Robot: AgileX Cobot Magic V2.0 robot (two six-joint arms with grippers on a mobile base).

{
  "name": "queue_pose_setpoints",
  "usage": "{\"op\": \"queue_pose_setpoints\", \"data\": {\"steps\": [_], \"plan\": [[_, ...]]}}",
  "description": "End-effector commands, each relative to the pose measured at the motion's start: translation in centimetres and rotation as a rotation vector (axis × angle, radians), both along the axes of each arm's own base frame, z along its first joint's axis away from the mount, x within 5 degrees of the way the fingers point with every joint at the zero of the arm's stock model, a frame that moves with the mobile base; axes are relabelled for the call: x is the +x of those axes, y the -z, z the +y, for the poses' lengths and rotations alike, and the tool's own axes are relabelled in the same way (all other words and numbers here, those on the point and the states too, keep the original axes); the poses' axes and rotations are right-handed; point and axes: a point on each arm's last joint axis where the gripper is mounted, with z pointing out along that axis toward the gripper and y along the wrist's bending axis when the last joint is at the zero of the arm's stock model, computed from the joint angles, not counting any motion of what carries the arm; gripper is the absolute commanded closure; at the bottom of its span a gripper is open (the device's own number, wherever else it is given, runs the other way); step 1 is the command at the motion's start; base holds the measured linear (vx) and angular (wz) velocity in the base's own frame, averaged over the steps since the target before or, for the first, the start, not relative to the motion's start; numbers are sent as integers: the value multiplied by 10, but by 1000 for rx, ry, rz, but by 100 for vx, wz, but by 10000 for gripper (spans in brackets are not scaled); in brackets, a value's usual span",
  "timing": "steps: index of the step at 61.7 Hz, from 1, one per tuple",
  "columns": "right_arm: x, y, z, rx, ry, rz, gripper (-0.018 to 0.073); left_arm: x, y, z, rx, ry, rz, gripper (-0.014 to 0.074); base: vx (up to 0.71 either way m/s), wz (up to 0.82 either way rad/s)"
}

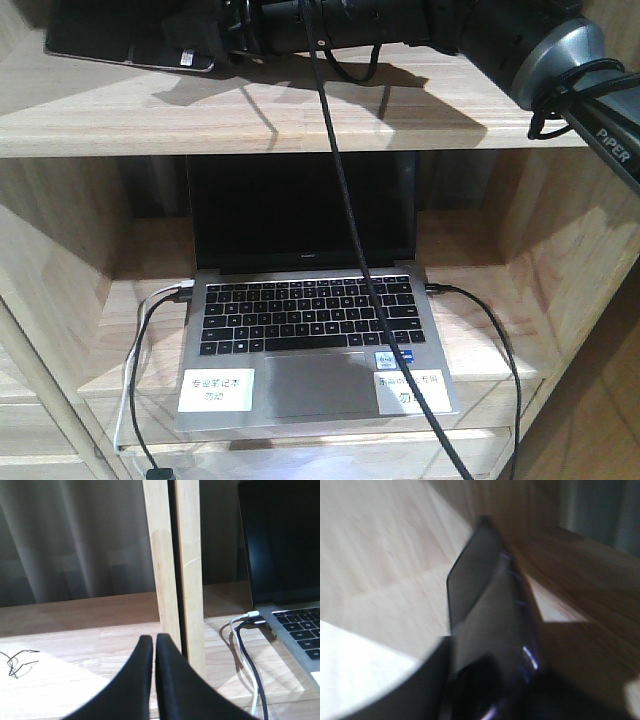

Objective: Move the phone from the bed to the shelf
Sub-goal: 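Lower the phone flat onto the upper shelf and open the right gripper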

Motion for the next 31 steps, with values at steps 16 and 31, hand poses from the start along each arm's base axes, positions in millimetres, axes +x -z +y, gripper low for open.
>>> {"op": "queue_pose_setpoints", "data": {"steps": [16,31], "plan": [[-14,-41,-13,64,45,-92,-51,-1,-15,0,-10,-3,-108,595,0,0],[-22,-54,-20,46,63,-125,-16,-1,-15,0,-10,-3,-108,595,0,0]]}}
